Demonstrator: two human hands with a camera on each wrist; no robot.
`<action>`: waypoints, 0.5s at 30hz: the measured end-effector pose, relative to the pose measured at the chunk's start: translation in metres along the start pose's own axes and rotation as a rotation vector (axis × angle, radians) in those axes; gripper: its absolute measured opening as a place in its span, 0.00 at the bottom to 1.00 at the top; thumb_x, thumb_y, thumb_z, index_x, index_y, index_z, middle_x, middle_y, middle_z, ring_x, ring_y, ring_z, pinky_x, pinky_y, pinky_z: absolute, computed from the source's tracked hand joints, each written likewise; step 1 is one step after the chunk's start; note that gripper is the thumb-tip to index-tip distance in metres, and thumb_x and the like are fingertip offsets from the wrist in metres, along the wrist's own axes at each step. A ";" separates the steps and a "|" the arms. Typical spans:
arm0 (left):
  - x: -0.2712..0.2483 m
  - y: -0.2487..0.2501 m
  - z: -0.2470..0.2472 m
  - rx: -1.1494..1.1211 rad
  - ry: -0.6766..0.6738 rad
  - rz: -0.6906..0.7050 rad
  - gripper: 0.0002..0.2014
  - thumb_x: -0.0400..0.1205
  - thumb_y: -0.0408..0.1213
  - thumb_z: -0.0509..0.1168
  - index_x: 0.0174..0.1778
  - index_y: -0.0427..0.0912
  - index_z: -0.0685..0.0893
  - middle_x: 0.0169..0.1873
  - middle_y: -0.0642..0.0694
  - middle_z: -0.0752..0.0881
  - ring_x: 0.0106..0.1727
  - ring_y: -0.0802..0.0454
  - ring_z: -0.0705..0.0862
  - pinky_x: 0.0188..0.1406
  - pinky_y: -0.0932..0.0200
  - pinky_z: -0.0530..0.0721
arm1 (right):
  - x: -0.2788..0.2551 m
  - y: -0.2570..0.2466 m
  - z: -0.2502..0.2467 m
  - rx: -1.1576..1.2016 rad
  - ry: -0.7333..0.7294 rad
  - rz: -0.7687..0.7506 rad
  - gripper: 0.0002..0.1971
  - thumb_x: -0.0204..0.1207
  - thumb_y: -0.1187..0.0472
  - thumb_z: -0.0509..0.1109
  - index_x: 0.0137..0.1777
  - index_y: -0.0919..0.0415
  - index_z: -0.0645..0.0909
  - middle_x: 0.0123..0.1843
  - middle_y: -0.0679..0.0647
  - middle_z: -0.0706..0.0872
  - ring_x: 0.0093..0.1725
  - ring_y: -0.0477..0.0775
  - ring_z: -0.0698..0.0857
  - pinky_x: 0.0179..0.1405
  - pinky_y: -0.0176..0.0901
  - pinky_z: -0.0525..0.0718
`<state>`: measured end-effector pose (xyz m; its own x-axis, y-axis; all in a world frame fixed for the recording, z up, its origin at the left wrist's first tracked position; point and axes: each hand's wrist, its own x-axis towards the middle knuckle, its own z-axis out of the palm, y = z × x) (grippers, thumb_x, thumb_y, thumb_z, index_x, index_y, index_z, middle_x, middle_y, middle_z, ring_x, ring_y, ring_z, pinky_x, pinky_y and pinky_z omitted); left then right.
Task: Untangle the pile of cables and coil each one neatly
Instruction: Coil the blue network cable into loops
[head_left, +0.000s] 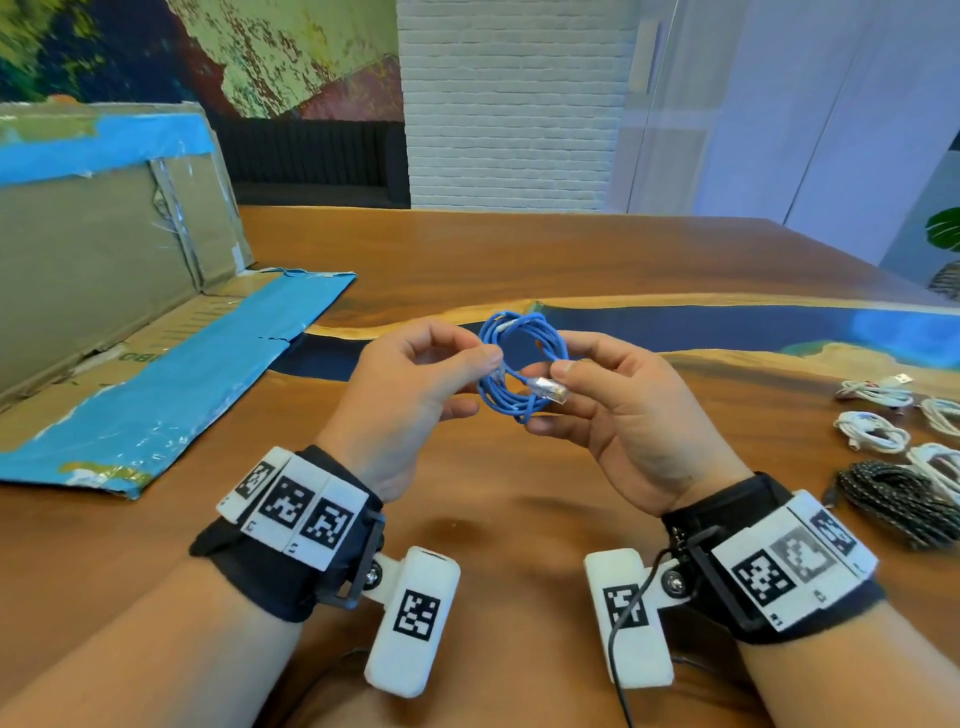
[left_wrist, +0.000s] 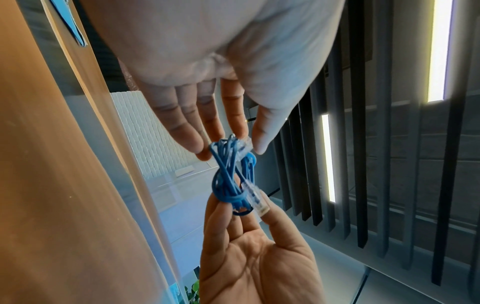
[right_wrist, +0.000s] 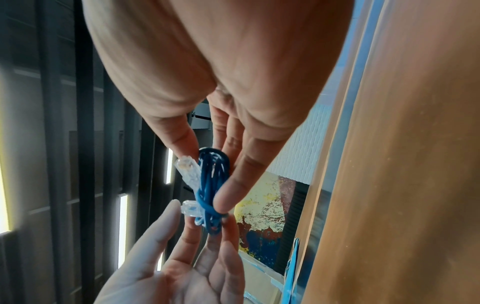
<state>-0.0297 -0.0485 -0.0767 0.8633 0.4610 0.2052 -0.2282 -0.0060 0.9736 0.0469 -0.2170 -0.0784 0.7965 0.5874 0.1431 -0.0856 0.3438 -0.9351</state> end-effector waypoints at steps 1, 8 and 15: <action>0.001 0.000 0.000 0.025 -0.014 -0.006 0.07 0.78 0.35 0.77 0.47 0.39 0.87 0.45 0.39 0.93 0.47 0.46 0.90 0.42 0.52 0.85 | 0.001 0.000 -0.002 0.003 0.012 0.010 0.20 0.69 0.65 0.76 0.62 0.65 0.83 0.47 0.64 0.93 0.41 0.59 0.92 0.37 0.46 0.92; 0.012 -0.006 -0.013 0.060 -0.023 -0.043 0.07 0.81 0.40 0.73 0.49 0.40 0.90 0.39 0.43 0.89 0.30 0.50 0.83 0.34 0.52 0.79 | 0.007 -0.017 -0.049 0.011 0.229 0.046 0.11 0.84 0.70 0.68 0.65 0.63 0.82 0.53 0.69 0.92 0.44 0.63 0.92 0.36 0.47 0.92; 0.016 -0.014 -0.019 0.092 -0.093 0.005 0.21 0.70 0.59 0.76 0.46 0.44 0.91 0.38 0.39 0.87 0.26 0.54 0.79 0.31 0.51 0.74 | 0.009 -0.039 -0.141 -0.405 0.535 0.185 0.12 0.85 0.69 0.68 0.66 0.60 0.78 0.58 0.69 0.90 0.42 0.63 0.94 0.27 0.49 0.89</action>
<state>-0.0214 -0.0244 -0.0889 0.9014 0.3764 0.2140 -0.1937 -0.0914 0.9768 0.1417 -0.3283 -0.0863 0.9848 0.1324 -0.1126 -0.1014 -0.0883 -0.9909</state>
